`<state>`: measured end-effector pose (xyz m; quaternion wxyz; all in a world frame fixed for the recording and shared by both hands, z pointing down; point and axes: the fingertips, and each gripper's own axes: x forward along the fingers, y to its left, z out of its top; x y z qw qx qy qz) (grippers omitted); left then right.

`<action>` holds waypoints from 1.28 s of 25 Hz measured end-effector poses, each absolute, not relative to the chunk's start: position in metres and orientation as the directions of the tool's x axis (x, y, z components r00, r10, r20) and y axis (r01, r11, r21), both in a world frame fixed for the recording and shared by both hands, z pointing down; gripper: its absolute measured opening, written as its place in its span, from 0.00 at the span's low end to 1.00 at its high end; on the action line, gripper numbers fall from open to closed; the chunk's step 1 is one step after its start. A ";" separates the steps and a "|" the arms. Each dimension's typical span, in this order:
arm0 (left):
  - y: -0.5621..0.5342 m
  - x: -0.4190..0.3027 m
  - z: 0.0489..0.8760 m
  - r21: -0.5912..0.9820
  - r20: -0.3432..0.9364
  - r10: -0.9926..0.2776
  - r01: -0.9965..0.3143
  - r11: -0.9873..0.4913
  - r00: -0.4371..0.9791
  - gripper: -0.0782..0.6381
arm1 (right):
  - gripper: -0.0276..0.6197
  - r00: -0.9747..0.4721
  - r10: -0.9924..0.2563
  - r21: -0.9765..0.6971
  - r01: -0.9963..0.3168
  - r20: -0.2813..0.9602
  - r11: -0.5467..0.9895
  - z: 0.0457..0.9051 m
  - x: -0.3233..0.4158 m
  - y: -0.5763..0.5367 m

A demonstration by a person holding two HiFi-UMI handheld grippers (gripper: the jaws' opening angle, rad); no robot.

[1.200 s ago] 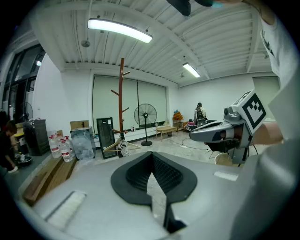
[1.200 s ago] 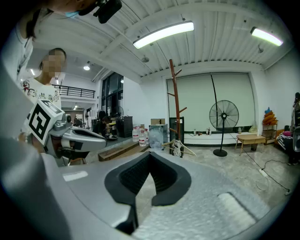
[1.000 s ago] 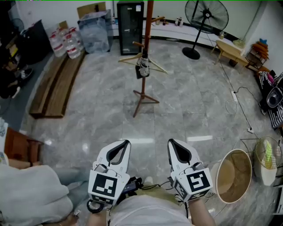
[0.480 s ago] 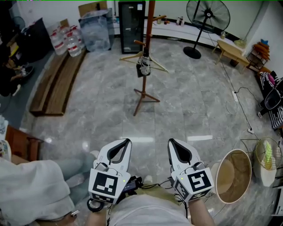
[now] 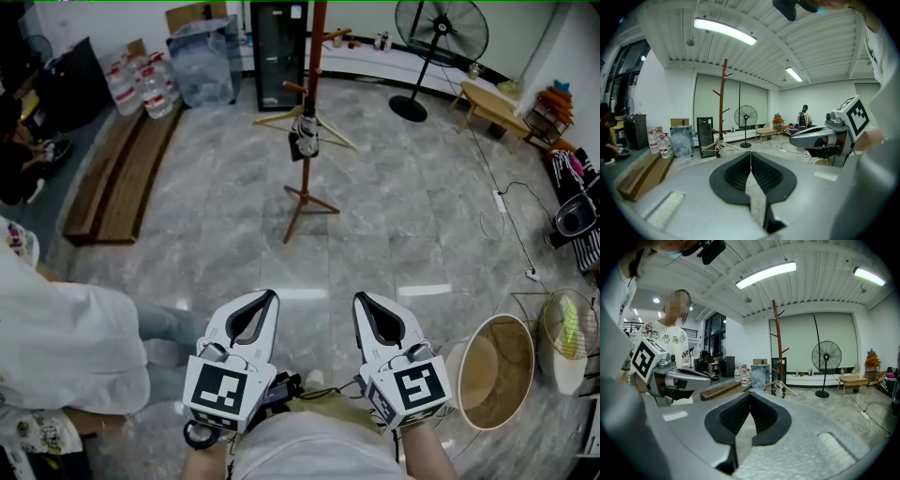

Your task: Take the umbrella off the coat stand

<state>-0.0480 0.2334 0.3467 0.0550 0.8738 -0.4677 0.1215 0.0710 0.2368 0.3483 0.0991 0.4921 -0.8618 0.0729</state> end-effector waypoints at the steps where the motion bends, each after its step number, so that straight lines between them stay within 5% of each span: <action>1: 0.233 -0.047 0.346 -0.020 0.266 -0.800 -0.826 -0.563 0.539 0.14 | 0.05 -0.495 -0.834 -0.033 -0.864 0.243 0.502 0.349 0.071 0.236; 4: 0.234 -0.041 0.346 -0.027 0.277 -0.786 -0.813 -0.581 0.553 0.22 | 0.05 -0.499 -0.831 -0.054 -0.863 0.247 0.502 0.350 0.073 0.236; 6: 0.236 -0.039 0.349 -0.024 0.284 -0.783 -0.812 -0.583 0.554 0.26 | 0.20 -0.513 -0.821 -0.066 -0.855 0.250 0.514 0.351 0.072 0.236; 14: 0.237 -0.032 0.352 -0.028 0.286 -0.794 -0.824 -0.567 0.537 0.27 | 0.26 -0.530 -0.810 -0.078 -0.845 0.250 0.529 0.355 0.078 0.236; 32: 0.234 -0.015 0.354 -0.040 0.292 -0.834 -0.865 -0.500 0.468 0.27 | 0.27 -0.560 -0.796 -0.083 -0.826 0.229 0.557 0.354 0.104 0.228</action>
